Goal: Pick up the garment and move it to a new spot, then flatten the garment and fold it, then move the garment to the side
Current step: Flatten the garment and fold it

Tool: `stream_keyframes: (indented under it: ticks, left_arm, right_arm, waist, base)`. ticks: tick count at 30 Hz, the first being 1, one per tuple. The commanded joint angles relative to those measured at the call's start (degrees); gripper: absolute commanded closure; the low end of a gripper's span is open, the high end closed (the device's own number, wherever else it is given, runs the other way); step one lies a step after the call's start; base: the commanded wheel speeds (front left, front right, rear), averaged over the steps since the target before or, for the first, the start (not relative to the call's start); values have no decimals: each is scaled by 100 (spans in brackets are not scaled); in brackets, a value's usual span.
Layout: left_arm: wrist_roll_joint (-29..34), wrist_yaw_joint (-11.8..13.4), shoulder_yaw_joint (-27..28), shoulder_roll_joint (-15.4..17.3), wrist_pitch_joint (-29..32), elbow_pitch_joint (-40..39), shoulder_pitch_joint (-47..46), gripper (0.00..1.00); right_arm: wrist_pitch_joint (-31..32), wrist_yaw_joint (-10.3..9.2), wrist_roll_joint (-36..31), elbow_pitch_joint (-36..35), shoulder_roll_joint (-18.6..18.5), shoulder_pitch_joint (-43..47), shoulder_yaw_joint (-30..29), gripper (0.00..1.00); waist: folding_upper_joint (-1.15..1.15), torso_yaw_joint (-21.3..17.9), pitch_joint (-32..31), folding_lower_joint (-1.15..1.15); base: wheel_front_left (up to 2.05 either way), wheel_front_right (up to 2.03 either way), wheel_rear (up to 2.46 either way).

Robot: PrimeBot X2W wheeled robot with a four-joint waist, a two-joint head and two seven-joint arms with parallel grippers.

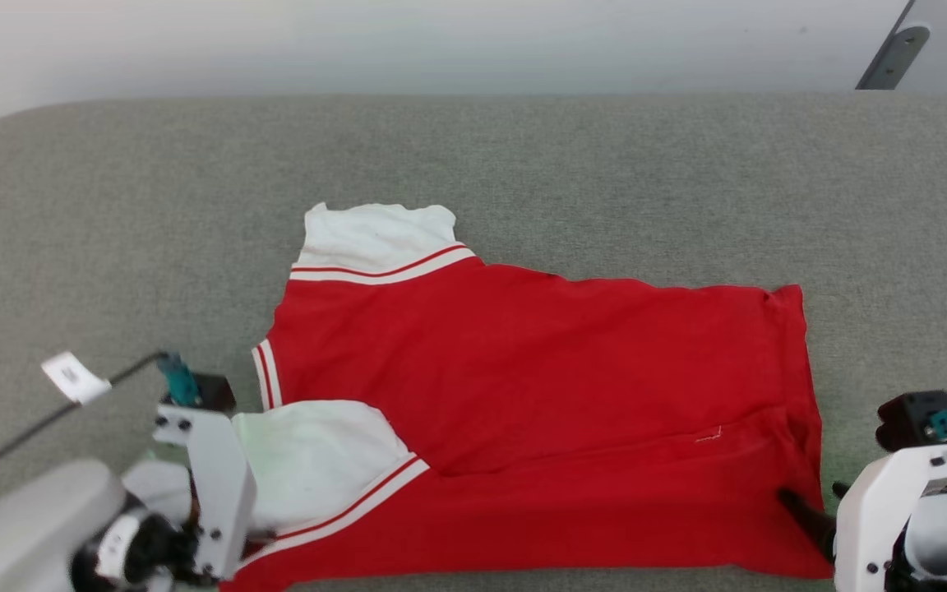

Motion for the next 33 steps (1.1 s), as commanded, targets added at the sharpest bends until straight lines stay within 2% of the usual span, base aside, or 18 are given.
stream_keyframes:
  ticks: [1,5,9,14,21,27,33]
  left_arm:
    - [74,12,35,66,45,-51,-107,0]
    - [178,62,202,266,208,-291,-540,0]
    - [378,-57,400,284,176,-280,-1050,0]
    - [695,-444,584,91,-116,195,-1675,0]
    - [1244,-1095,689,-251,-660,1172,-2514,0]
    - [1598,-1565,708,-550,-1032,2144,-3159,0]
    - [1482,-1857,633,-812,-623,3116,-3509,0]
  right_arm:
    - [-48,-11,43,-67,10,-49,-22,0]
    - [-302,-11,58,-360,39,-173,-164,0]
    - [-882,-11,-42,-642,145,-367,-243,0]
    - [-2139,-11,-211,-778,235,-719,26,0]
    - [-3830,-11,-531,-454,227,-1125,621,0]
    - [-4463,-10,-551,-46,333,-1353,877,0]
    - [-4675,-11,-528,222,403,-1531,1011,0]
  waist:
    - [0,-28,11,0]
    - [0,-94,66,0]
    - [0,-206,187,0]
    - [0,-440,398,0]
    - [0,-790,720,0]
    - [0,-1051,1052,0]
    - [0,-1260,1308,0]
  base:
    - [0,0,0]
    - [0,0,0]
    - [0,0,0]
    - [0,0,0]
    - [0,0,0]
    - [0,0,0]
    - [0,0,0]
